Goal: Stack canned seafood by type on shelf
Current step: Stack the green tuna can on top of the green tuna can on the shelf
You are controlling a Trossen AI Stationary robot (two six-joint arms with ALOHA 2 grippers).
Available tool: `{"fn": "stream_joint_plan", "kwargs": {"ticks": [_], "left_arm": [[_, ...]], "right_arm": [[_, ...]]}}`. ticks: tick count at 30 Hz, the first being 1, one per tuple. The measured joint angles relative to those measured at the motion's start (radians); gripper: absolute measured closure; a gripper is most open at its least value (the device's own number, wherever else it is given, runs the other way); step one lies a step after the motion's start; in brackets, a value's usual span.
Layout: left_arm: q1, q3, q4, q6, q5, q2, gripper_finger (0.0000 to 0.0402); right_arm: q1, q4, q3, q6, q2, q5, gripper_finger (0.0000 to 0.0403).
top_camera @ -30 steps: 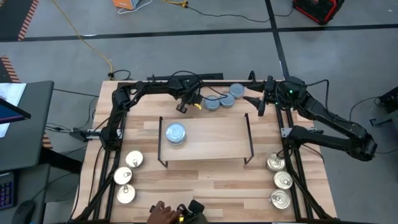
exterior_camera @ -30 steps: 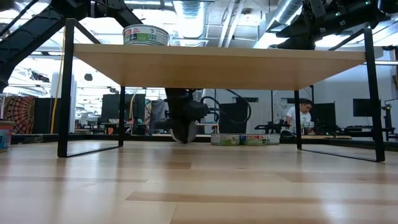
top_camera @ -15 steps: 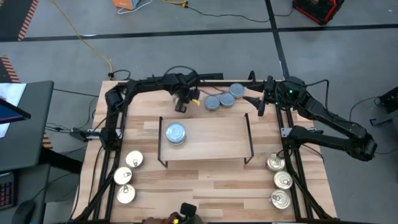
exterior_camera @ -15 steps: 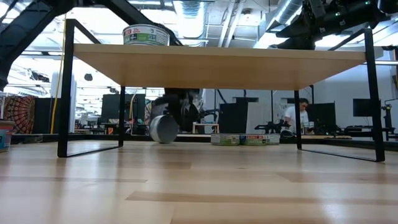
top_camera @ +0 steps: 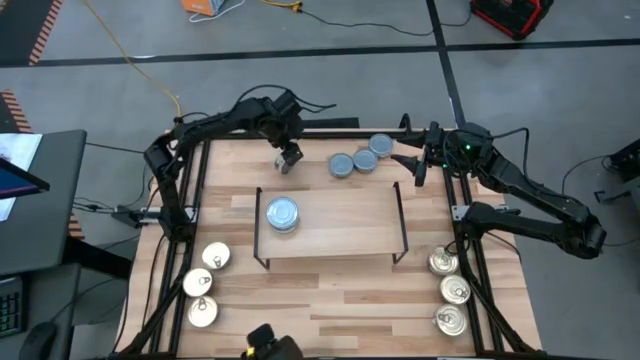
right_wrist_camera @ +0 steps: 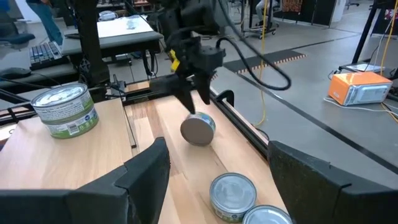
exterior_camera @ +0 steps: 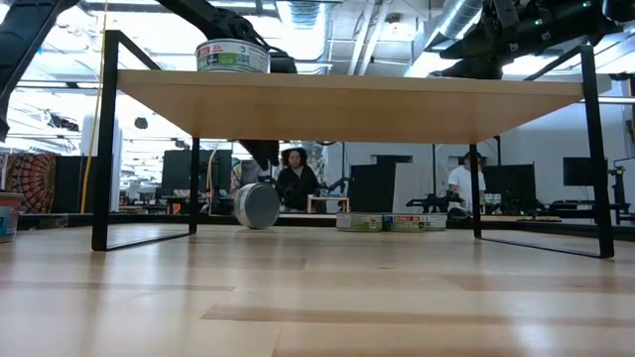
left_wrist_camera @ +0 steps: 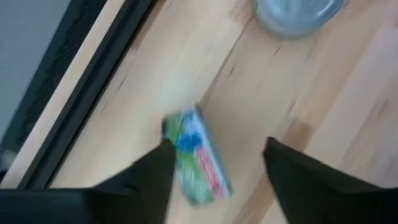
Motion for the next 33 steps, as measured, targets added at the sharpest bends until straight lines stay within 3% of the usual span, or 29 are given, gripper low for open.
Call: {"fn": "stream_joint_plan", "kwargs": {"ticks": [4,7,11,15,20,24,29,33], "left_arm": [[-0.026,-0.012,-0.012,-0.027,-0.099,0.003,0.0097],[-0.038,-0.014,0.029,-0.058,-0.134,0.030,0.0064],[-0.025,-0.014,0.063,-0.093,-0.133,0.091,0.0053],[-0.013,-0.015,0.051,-0.100,-0.153,0.159,0.0065],[-0.017,-0.008,0.048,-0.032,-0.150,0.179,0.0143],[-0.031,0.023,0.055,0.019,-0.186,0.179,0.0246],[-0.046,0.065,0.055,0.057,-0.134,0.178,0.0379],[-0.054,0.086,0.000,0.084,-0.086,0.178,0.0392]], "right_arm": [[0.000,0.011,0.000,0.011,0.000,0.000,0.0108],[0.004,0.010,0.000,0.011,0.003,0.000,0.0108],[0.026,0.020,0.000,0.011,0.008,0.000,0.0108],[0.040,0.025,0.000,0.010,0.007,0.000,0.0108],[0.037,0.024,0.000,0.002,0.007,0.000,0.0108],[0.038,0.024,0.000,-0.003,0.008,0.000,0.0108],[0.037,0.023,0.000,0.000,0.007,0.000,0.0108],[0.037,0.022,0.000,-0.001,0.007,0.000,0.0108]]}}
